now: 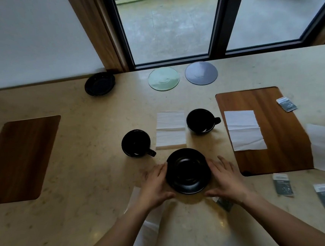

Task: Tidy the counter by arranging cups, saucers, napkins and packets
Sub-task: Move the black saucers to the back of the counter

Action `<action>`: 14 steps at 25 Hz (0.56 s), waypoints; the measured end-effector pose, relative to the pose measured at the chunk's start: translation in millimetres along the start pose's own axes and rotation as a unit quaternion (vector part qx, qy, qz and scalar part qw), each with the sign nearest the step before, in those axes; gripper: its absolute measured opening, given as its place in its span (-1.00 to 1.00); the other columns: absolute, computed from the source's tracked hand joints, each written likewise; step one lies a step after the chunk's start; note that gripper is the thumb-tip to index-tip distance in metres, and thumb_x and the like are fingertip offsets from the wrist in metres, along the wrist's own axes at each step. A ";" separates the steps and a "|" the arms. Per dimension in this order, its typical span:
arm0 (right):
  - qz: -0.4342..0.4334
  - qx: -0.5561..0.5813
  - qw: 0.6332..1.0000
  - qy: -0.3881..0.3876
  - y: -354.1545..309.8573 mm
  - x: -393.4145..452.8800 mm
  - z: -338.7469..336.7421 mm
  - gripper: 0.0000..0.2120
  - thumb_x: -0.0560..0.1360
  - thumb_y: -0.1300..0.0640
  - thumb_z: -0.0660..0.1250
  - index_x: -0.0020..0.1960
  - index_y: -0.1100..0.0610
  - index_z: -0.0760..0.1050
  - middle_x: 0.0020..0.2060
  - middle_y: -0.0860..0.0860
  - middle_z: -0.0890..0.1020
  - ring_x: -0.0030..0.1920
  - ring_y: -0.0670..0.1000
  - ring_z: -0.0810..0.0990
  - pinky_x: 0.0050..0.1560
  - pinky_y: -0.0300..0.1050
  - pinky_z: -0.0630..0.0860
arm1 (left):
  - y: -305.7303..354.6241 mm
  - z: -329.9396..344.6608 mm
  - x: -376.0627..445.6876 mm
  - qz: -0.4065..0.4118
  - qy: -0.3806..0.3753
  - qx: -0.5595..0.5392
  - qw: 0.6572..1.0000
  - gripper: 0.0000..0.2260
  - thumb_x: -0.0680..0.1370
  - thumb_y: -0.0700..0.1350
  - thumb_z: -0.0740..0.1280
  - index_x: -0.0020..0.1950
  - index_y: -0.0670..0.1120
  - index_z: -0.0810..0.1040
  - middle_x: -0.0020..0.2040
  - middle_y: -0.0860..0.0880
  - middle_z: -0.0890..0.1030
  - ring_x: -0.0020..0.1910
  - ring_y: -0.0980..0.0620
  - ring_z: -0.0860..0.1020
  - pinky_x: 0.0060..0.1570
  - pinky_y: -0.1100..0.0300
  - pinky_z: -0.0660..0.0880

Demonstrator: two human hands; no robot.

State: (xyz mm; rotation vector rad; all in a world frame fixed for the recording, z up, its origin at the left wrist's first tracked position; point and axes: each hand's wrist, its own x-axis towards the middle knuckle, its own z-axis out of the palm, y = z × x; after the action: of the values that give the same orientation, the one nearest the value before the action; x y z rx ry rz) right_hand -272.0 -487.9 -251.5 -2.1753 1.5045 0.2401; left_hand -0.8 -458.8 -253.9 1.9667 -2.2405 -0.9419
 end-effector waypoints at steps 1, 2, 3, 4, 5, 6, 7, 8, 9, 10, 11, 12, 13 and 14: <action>0.002 0.005 1.000 0.005 -2.3 1.5 2.1 0.12 0.27 -0.38 0.39 0.55 -0.02 -0.20 0.56 -0.04 0.03 0.54 0.11 -0.15 0.51 0.13 -0.03 | 0.7 0.8 0.6 0.002 0.003 -0.003 1.000 -0.02 0.39 0.21 0.45 0.59 -0.01 -0.09 0.57 -0.04 0.08 0.55 -0.01 0.00 0.46 0.02 -0.09; 0.003 0.011 1.000 0.010 -4.9 3.1 4.2 0.12 0.28 -0.36 0.40 0.56 0.00 -0.19 0.55 -0.03 0.04 0.54 0.11 -0.14 0.51 0.13 -0.02 | 1.5 1.0 1.1 0.004 0.007 -0.006 1.000 -0.02 0.39 0.20 0.45 0.60 -0.01 -0.09 0.57 -0.04 0.09 0.55 -0.01 0.00 0.45 0.03 -0.09; 0.005 0.015 1.000 0.013 -7.4 5.1 5.8 0.12 0.28 -0.35 0.41 0.56 0.01 -0.18 0.55 -0.02 0.05 0.54 0.12 -0.12 0.51 0.12 -0.01 | 1.8 0.7 2.2 0.006 0.010 -0.009 1.000 -0.03 0.40 0.20 0.45 0.60 -0.02 -0.08 0.57 -0.05 0.09 0.55 -0.01 0.01 0.46 0.03 -0.08; 0.007 0.017 1.000 0.015 -8.9 6.9 6.9 0.12 0.28 -0.34 0.41 0.56 0.02 -0.17 0.55 -0.01 0.06 0.54 0.12 -0.11 0.51 0.11 0.00 | 1.9 0.6 3.5 0.008 0.014 -0.009 1.000 -0.04 0.41 0.19 0.44 0.59 -0.02 -0.08 0.57 -0.05 0.10 0.55 -0.02 0.02 0.46 -0.01 -0.07; 0.010 0.018 1.000 0.019 -10.3 8.0 7.4 0.11 0.28 -0.34 0.41 0.56 0.03 -0.16 0.54 0.00 0.08 0.54 0.12 -0.08 0.51 0.11 0.01 | 1.4 1.5 5.3 0.009 0.020 -0.007 1.000 -0.06 0.41 0.19 0.43 0.59 -0.02 -0.07 0.56 -0.05 0.12 0.54 -0.02 0.03 0.46 -0.04 -0.04; 0.014 0.019 0.999 0.026 -11.2 8.6 7.5 0.10 0.28 -0.34 0.41 0.56 0.03 -0.14 0.53 0.01 0.10 0.53 0.12 -0.06 0.50 0.09 0.02 | 1.2 2.0 6.5 0.011 0.025 -0.006 1.000 -0.07 0.42 0.20 0.42 0.59 -0.02 -0.07 0.56 -0.05 0.14 0.54 -0.02 0.05 0.46 -0.06 -0.02; 0.016 0.023 0.999 0.033 -11.8 8.4 7.3 0.10 0.28 -0.35 0.41 0.56 0.03 -0.12 0.53 0.01 0.12 0.53 0.12 -0.03 0.49 0.08 0.03 | 1.1 2.7 7.5 0.012 0.028 -0.008 1.000 -0.08 0.43 0.20 0.42 0.59 -0.02 -0.06 0.55 -0.05 0.16 0.53 -0.02 0.06 0.46 -0.06 -0.01; 0.016 0.030 0.999 0.037 -12.2 7.9 6.5 0.10 0.27 -0.35 0.42 0.56 0.03 -0.10 0.52 0.01 0.14 0.52 0.12 0.00 0.48 0.07 0.05 | 0.8 3.4 8.0 0.014 0.032 -0.013 0.999 -0.08 0.43 0.19 0.42 0.59 -0.02 -0.06 0.55 -0.06 0.17 0.53 -0.02 0.08 0.45 -0.02 -0.01; 0.015 0.038 0.998 0.040 -12.3 7.5 6.1 0.10 0.26 -0.36 0.43 0.55 0.02 -0.08 0.51 0.00 0.16 0.51 0.12 0.02 0.48 0.07 0.07 | 0.0 4.7 8.0 0.018 0.036 -0.018 0.999 -0.08 0.43 0.19 0.42 0.59 -0.02 -0.05 0.54 -0.05 0.17 0.53 -0.02 0.09 0.43 0.04 -0.02; 0.012 0.045 0.998 0.042 -12.3 7.0 6.3 0.11 0.24 -0.36 0.43 0.55 0.02 -0.07 0.51 0.00 0.18 0.51 0.12 0.04 0.47 0.07 0.09 | -0.7 5.5 7.5 0.021 0.041 -0.023 0.999 -0.08 0.42 0.19 0.43 0.59 -0.01 -0.05 0.54 -0.05 0.18 0.52 -0.01 0.10 0.40 0.12 -0.03; 0.012 0.051 0.998 0.044 -12.4 6.4 6.1 0.11 0.23 -0.36 0.44 0.55 0.01 -0.06 0.51 -0.01 0.19 0.50 0.11 0.06 0.48 0.07 0.10 | -1.2 5.8 6.9 0.023 0.046 -0.027 0.998 -0.08 0.42 0.18 0.43 0.59 0.00 -0.06 0.54 -0.04 0.18 0.52 0.00 0.10 0.38 0.17 -0.03; 0.012 0.057 0.997 0.047 -12.4 5.9 5.1 0.11 0.23 -0.37 0.44 0.55 0.01 -0.06 0.51 -0.01 0.19 0.50 0.11 0.06 0.48 0.07 0.11 | -1.2 5.5 6.4 0.025 0.051 -0.030 0.998 -0.08 0.42 0.19 0.42 0.59 0.01 -0.06 0.54 -0.03 0.18 0.52 0.01 0.11 0.38 0.17 -0.03; 0.012 0.060 0.997 0.050 -12.1 5.7 3.1 0.12 0.23 -0.37 0.43 0.56 0.01 -0.06 0.51 -0.01 0.19 0.50 0.11 0.07 0.48 0.06 0.11 | -1.3 5.1 6.4 0.025 0.056 -0.033 0.998 -0.08 0.42 0.20 0.42 0.59 0.03 -0.07 0.54 -0.02 0.18 0.51 0.01 0.11 0.40 0.14 -0.02; 0.010 0.059 0.997 0.051 -11.6 5.7 0.4 0.12 0.24 -0.37 0.43 0.56 0.01 -0.07 0.51 0.00 0.18 0.50 0.11 0.07 0.47 0.05 0.11 | -0.8 3.6 6.5 0.024 0.060 -0.035 0.997 -0.08 0.42 0.20 0.41 0.59 0.04 -0.07 0.54 -0.01 0.18 0.51 0.02 0.11 0.43 0.08 -0.01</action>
State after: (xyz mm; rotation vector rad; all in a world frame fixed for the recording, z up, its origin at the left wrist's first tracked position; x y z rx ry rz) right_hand -259.2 -489.2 -250.8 -2.1083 1.5570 0.0456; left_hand -2.9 -463.1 -259.6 1.8774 -2.1515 -0.8607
